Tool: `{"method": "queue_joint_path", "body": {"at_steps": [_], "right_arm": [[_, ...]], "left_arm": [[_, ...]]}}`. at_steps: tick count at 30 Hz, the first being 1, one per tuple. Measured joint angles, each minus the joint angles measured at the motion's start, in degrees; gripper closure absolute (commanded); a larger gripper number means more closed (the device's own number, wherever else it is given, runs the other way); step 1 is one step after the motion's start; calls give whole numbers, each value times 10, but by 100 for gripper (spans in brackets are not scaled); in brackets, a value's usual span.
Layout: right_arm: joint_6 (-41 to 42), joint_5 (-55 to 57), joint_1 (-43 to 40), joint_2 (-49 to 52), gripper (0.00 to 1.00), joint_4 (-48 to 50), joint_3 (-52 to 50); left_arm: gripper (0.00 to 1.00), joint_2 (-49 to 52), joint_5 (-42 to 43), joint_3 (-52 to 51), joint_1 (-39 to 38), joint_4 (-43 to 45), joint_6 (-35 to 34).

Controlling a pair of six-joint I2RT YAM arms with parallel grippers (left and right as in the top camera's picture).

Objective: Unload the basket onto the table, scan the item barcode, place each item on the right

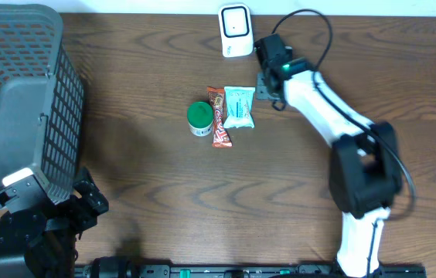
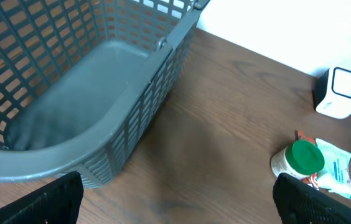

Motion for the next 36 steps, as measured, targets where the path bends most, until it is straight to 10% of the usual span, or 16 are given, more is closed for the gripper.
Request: {"method": "queue_joint_path", "body": {"at_steps": [8, 27, 36], "right_arm": [[4, -81, 0, -80, 1, -208, 5], [6, -115, 16, -67, 1, -228, -20], [204, -32, 49, -67, 1, -185, -81]], "left_arm": [[2, 0, 0, 0, 0, 0, 0], [2, 0, 0, 0, 0, 0, 0], [2, 0, 0, 0, 0, 0, 0]]}}
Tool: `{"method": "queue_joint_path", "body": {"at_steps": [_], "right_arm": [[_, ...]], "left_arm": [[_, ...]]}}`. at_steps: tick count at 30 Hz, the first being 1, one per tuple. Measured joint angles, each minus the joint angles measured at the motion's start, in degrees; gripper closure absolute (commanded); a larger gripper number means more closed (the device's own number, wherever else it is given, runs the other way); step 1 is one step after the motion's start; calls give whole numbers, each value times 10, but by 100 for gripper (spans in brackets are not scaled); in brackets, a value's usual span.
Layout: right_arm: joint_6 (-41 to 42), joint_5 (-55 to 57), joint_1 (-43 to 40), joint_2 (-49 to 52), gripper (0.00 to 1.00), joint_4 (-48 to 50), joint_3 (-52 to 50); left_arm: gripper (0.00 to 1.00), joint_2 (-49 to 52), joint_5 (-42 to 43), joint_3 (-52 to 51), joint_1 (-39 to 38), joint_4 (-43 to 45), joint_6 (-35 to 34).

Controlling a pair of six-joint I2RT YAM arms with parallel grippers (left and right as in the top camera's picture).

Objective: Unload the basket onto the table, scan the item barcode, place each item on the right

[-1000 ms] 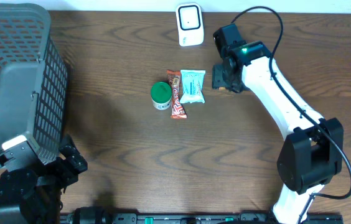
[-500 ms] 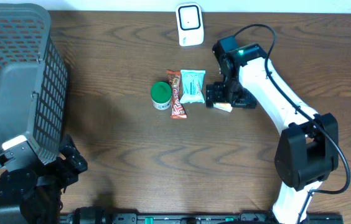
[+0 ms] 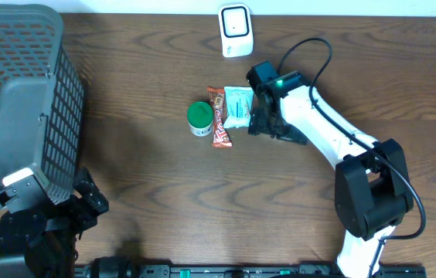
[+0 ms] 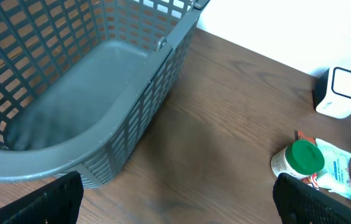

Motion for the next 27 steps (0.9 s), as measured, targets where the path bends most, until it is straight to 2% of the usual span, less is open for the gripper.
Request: {"method": "queue_joint_path", "body": {"at_steps": [3, 5, 6, 7, 8, 9, 13, 15, 20, 24, 27], "right_arm": [[40, 10, -1, 0, 1, 42, 0], [53, 14, -1, 0, 11, 56, 0], [60, 17, -2, 0, 29, 62, 0], [60, 21, -3, 0, 43, 68, 0], [62, 26, -6, 0, 53, 76, 0], [59, 36, -10, 0, 70, 86, 0], [37, 57, -42, 0, 91, 115, 0], [18, 61, -65, 0, 94, 131, -2], [-40, 29, -109, 0, 94, 211, -45], [-72, -10, -111, 0, 94, 260, -94], [-92, -37, -108, 0, 99, 287, -121]], "left_arm": [[2, 0, 0, 0, 0, 0, 0], [2, 0, 0, 0, 0, 0, 0], [2, 0, 0, 0, 0, 0, 0], [2, 0, 0, 0, 0, 0, 0], [2, 0, 0, 0, 0, 0, 0], [2, 0, 0, 0, 0, 0, 0], [2, 0, 0, 0, 0, 0, 0], [2, 0, 0, 0, 0, 0, 0], [2, 0, 0, 0, 0, 0, 0], [2, 0, 0, 0, 0, 0, 0], [2, 0, 0, 0, 0, 0, 0]]}}
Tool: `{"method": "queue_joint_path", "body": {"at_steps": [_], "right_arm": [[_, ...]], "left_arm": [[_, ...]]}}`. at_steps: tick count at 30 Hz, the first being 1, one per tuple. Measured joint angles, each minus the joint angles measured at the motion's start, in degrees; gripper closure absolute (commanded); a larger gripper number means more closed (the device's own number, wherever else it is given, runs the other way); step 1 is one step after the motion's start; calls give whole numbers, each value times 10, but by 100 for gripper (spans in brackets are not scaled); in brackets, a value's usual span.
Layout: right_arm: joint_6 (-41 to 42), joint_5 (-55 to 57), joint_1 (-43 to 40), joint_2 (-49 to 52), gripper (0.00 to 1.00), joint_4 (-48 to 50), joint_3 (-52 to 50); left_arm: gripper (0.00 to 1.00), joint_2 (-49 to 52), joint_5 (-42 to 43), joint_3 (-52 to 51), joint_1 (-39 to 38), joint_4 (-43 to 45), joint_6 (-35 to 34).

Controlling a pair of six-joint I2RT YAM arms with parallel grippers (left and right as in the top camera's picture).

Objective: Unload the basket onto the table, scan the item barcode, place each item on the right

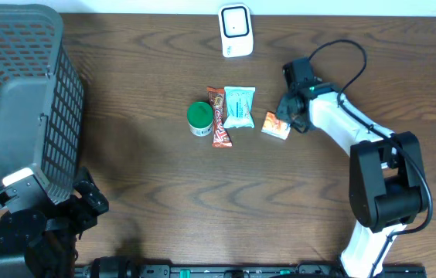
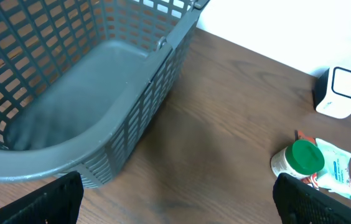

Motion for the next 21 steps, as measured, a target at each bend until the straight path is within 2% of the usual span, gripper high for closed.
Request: {"method": "queue_joint_path", "body": {"at_steps": [15, 17, 18, 19, 20, 21], "right_arm": [[-11, -108, 3, -1, 99, -85, -18], [-11, -122, 3, -3, 96, -106, -18], [-15, -127, 3, -6, 92, -122, -18], [-20, -130, 3, -9, 81, -137, -17], [-30, -134, 3, -15, 62, -152, -16], [-46, -135, 3, -24, 36, -174, -11]], "left_arm": [[2, 0, 0, 0, 0, 0, 0], [2, 0, 0, 0, 0, 0, 0], [2, 0, 0, 0, 0, 0, 0], [2, 0, 0, 0, 0, 0, 0], [2, 0, 0, 0, 0, 0, 0], [2, 0, 0, 0, 0, 0, 0]]}}
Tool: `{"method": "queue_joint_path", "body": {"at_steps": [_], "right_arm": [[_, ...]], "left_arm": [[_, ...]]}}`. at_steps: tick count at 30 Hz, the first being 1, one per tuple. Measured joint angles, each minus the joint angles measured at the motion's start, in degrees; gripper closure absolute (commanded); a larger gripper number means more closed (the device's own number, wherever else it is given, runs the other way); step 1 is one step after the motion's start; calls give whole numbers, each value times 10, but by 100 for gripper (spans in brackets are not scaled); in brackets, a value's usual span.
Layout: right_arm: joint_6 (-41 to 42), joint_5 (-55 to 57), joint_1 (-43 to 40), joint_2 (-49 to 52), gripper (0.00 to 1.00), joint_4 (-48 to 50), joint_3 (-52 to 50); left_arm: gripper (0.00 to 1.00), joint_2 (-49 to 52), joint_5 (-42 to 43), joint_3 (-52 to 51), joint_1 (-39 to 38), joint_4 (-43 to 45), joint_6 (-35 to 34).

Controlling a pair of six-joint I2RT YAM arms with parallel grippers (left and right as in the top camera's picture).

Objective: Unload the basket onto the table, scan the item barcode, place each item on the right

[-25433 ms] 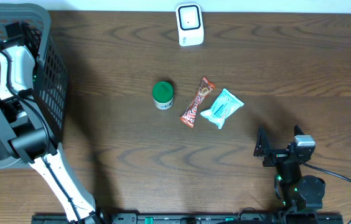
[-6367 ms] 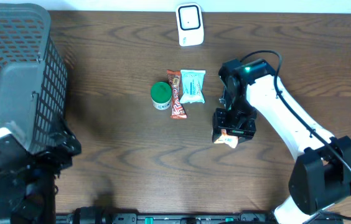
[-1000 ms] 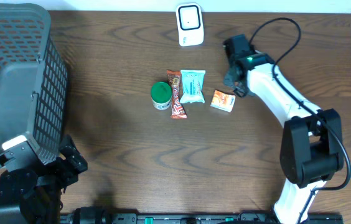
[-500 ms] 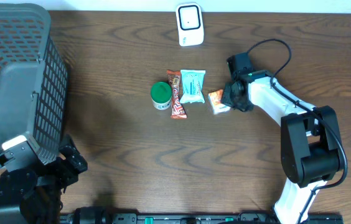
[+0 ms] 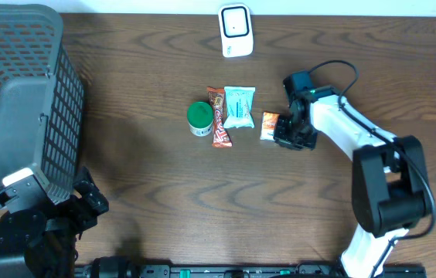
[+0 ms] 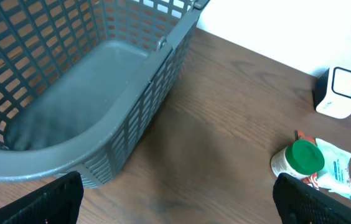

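Note:
The white barcode scanner (image 5: 235, 29) stands at the table's far edge, also seen as scanner (image 6: 339, 92). A small orange packet (image 5: 268, 125) lies flat right of a teal packet (image 5: 240, 106). My right gripper (image 5: 286, 131) is low at the orange packet's right edge; its jaws are hidden under the wrist. A red candy bar (image 5: 219, 128) and a green-lidded jar (image 5: 199, 117) sit left of the teal packet. My left gripper (image 6: 175, 211) is open and holds nothing, parked at the near left.
A large grey mesh basket (image 5: 17, 93) fills the left side, its wall (image 6: 132, 130) close to my left gripper. The right arm's cable loops above its wrist. Bare brown table (image 5: 164, 193) stretches between the basket and the items.
The right gripper has shifted down and slightly left, now against the orange packet's right edge. The packet sits a little further left and straighter. The left arm is unchanged.
The right gripper was first up beside the scanner. Then it was low, right of the teal packet. Then it stood further right with the orange packet lying on the table beside it. Now it is against that packet. The left arm stayed parked.

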Motion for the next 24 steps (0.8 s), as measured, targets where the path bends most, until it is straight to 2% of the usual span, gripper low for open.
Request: {"method": "queue_joint_path", "body": {"at_steps": [1, 2, 8, 13, 17, 24], "right_arm": [[-22, -2, 0, -10, 11, -20, 7], [-42, -3, 0, -19, 1, -34, 14], [-255, -4, 3, -87, 1, -42, 58], [-419, 20, 3, -74, 1, 10, 61], [-509, 25, 3, -39, 3, 29, 61], [-633, -13, 3, -16, 1, 30, 61]], "left_arm": [[2, 0, 0, 0, 0, 0, 0], [2, 0, 0, 0, 0, 0, 0], [2, 0, 0, 0, 0, 0, 0], [2, 0, 0, 0, 0, 0, 0], [2, 0, 0, 0, 0, 0, 0], [2, 0, 0, 0, 0, 0, 0]]}}
